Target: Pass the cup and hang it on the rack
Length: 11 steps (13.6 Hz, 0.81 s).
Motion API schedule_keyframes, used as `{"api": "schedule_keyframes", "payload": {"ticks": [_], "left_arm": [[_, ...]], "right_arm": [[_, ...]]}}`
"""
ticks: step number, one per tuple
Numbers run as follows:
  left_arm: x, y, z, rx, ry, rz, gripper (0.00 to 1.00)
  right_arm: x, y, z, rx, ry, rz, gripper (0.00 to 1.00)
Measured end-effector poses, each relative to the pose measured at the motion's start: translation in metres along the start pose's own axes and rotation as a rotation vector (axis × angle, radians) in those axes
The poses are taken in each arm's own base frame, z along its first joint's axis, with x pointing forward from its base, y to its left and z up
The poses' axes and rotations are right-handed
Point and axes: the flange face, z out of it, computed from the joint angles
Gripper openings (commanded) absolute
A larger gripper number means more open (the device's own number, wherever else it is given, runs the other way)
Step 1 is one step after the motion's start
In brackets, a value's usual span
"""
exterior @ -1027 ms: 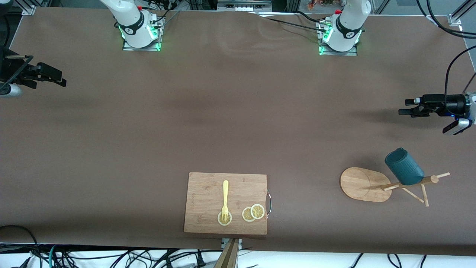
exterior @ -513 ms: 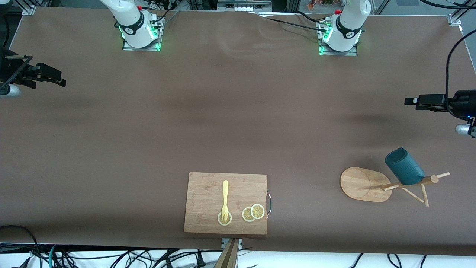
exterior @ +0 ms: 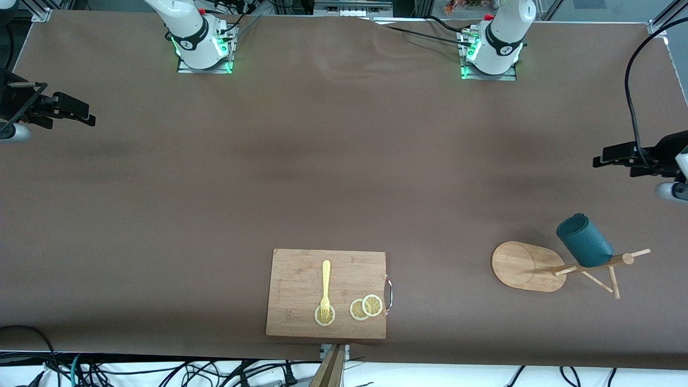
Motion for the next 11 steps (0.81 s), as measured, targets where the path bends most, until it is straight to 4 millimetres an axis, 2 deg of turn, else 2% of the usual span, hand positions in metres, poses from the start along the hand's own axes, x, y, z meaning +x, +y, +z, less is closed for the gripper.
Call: {"api": "schedule_keyframes", "payload": {"ticks": [2,3,6,8,11], "left_arm": [[-0.003,0.001,-0.029,0.038,0.055,0.004,1.00],[-0.006,0.004,-0.036,0.051,0.056,0.007,1.00],[-0.013,0.023,-0.045,0.047,0.033,-0.078,1.00],[-0.022,0.048,-0.054,0.041,0.025,-0.144,1.00],[-0.038,0.072,-0.051,0.064,-0.017,-0.155,1.00]], "right_arm": [[0.000,0.000,0.000,0.000,0.000,0.000,1.00],[0.000,0.000,0.000,0.000,0.000,0.000,1.00],[0.000,0.000,0.000,0.000,0.000,0.000,1.00],[0.000,0.000,0.000,0.000,-0.001,0.000,1.00],[0.000,0.000,0.000,0.000,-0.001,0.000,1.00]]}}
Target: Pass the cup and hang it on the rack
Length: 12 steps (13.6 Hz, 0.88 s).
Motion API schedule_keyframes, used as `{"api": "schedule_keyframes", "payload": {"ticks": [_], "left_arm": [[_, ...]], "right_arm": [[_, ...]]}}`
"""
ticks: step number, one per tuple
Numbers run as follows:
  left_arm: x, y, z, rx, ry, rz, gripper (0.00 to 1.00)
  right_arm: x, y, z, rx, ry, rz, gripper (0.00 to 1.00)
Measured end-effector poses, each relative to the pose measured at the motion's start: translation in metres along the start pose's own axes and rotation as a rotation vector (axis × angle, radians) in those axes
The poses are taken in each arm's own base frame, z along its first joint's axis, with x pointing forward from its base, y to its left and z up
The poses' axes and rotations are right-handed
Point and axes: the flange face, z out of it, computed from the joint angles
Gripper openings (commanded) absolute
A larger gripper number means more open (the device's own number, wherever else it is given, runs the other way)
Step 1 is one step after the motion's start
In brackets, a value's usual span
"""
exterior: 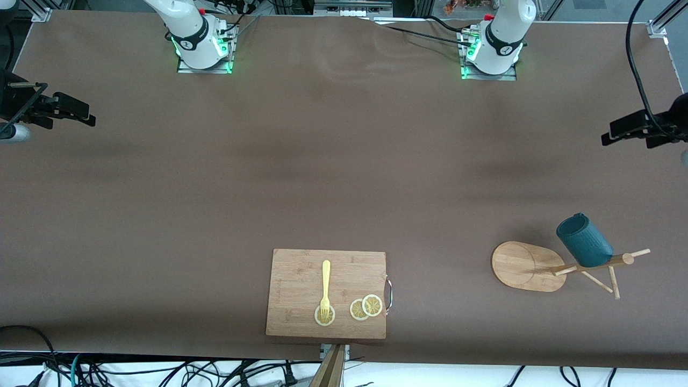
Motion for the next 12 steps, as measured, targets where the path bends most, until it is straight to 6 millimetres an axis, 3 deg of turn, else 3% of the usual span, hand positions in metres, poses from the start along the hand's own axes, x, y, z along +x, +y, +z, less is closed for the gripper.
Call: {"api": "schedule_keyframes", "payload": {"ticks": [5,12], "left_arm": [[-0.007,0.019,0.009,0.065,-0.025,0.036,1.00],[-0.005,0.019,0.012,0.066,-0.030,0.036,1.00]], "right_arm": [[0.000,-0.001,0.000,0.001,0.000,-0.002,1.00],[0.000,-0.001,0.000,0.001,0.000,-0.002,1.00]]}}
